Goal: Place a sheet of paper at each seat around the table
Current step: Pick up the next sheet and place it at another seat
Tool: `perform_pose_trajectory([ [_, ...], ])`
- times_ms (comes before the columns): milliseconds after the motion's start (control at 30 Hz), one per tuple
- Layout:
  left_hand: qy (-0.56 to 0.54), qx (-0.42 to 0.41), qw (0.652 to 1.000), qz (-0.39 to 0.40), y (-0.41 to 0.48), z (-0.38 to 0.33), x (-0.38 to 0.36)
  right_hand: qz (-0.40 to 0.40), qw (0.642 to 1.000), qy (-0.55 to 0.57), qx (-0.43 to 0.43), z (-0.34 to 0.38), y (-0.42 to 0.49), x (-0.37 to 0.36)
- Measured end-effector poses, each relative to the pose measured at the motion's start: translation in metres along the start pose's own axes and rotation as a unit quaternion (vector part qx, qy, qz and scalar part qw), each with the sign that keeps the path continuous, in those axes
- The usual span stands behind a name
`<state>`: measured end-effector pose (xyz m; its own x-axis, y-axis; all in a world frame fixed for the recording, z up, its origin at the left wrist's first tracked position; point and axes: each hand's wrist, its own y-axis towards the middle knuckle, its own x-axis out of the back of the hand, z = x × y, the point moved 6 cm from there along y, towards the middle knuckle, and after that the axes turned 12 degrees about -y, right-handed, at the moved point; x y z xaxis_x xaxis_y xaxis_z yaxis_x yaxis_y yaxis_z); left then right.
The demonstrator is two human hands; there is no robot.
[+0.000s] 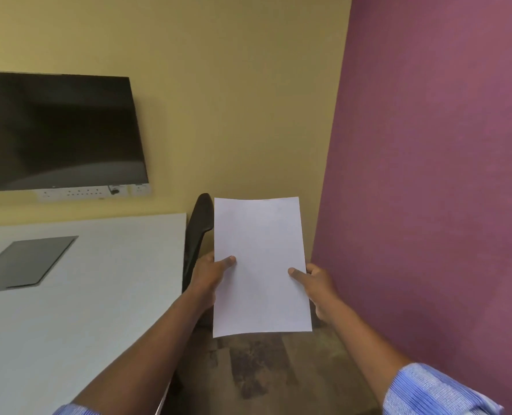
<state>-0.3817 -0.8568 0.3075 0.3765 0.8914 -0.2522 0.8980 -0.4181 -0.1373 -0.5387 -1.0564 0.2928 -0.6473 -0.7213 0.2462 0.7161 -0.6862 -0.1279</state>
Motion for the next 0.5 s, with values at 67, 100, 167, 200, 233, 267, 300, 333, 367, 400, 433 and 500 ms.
perform_pose_trajectory([
  [67,-0.011,-0.002,1.0,-0.009,0.029,0.001,0.007,0.017,1.0,-0.002,-0.002,0.001,0.034,-0.014],
  [100,-0.018,-0.002,1.0,-0.014,0.044,0.001,0.01,0.026,1.0,-0.005,-0.002,0.003,0.052,-0.021],
  [167,-0.026,-0.002,0.999,-0.027,0.078,0.001,0.018,0.04,0.999,-0.015,0.001,0.009,0.09,-0.038],
  [200,-0.032,-0.003,0.999,-0.033,0.097,0.001,0.021,0.044,0.999,-0.019,0.003,0.012,0.109,-0.047],
  [233,-0.04,-0.004,0.998,-0.04,0.116,0.0,0.025,0.049,0.999,-0.021,0.006,0.016,0.128,-0.057],
  [267,-0.049,-0.003,0.998,-0.047,0.136,-0.001,0.029,0.054,0.998,-0.021,0.008,0.021,0.148,-0.067],
  [300,-0.056,-0.002,0.997,-0.054,0.157,-0.002,0.033,0.059,0.998,-0.023,0.01,0.026,0.168,-0.077],
  [333,-0.062,0.0,0.996,-0.06,0.177,-0.004,0.037,0.064,0.998,-0.026,0.013,0.031,0.188,-0.088],
  [367,-0.066,0.0,0.996,-0.064,0.195,-0.006,0.041,0.07,0.997,-0.029,0.014,0.036,0.206,-0.099],
  [400,-0.069,0.001,0.995,-0.065,0.213,-0.009,0.046,0.077,0.996,-0.03,0.017,0.041,0.223,-0.11],
  [433,-0.072,0.002,0.995,-0.068,0.231,-0.012,0.051,0.084,0.996,-0.03,0.018,0.046,0.239,-0.121],
  [500,-0.076,0.002,0.994,-0.078,0.262,-0.016,0.063,0.1,0.994,-0.032,0.019,0.055,0.269,-0.141],
])
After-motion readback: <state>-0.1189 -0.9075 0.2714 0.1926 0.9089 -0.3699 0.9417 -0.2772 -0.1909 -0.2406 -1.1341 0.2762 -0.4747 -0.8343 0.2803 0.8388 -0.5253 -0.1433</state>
